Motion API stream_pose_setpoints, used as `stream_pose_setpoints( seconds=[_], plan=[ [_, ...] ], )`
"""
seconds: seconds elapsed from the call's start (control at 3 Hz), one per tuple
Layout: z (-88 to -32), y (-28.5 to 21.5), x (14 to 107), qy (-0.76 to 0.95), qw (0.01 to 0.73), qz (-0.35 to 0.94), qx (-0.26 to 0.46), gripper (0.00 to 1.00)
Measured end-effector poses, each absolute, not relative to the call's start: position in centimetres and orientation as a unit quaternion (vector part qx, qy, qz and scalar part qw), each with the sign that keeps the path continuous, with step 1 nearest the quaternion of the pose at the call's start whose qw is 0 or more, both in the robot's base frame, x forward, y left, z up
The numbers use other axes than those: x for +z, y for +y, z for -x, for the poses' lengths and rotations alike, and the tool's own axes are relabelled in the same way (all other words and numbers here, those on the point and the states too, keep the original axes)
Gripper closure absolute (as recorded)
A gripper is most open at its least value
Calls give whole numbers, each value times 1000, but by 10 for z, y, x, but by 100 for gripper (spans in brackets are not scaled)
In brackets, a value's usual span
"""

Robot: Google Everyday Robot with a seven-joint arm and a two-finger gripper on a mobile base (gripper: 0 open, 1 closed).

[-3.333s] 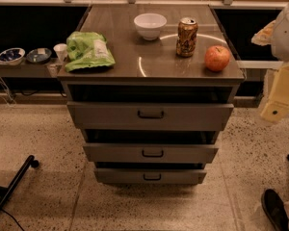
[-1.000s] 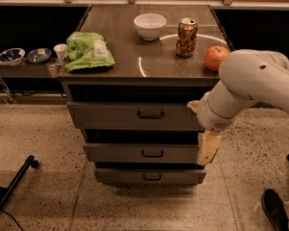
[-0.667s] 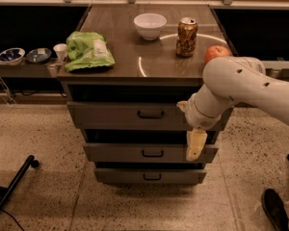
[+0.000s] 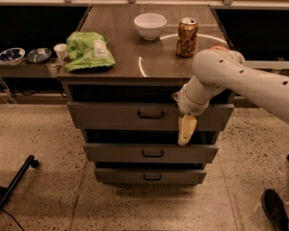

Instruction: Open top drawer

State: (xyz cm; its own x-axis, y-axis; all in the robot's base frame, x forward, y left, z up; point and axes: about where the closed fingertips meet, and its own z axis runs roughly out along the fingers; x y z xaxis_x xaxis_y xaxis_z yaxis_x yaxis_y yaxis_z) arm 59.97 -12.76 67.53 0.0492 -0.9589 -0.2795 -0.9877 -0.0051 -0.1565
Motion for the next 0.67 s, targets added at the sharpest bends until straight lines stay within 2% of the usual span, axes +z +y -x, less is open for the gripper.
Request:
stream_pose_setpoints(
  seconds=[0.33, 0.67],
  plan=[
    [-627, -132, 667, 698, 145, 700, 46, 3],
    [-629, -133, 657, 699, 128, 703, 44, 9]
  ],
)
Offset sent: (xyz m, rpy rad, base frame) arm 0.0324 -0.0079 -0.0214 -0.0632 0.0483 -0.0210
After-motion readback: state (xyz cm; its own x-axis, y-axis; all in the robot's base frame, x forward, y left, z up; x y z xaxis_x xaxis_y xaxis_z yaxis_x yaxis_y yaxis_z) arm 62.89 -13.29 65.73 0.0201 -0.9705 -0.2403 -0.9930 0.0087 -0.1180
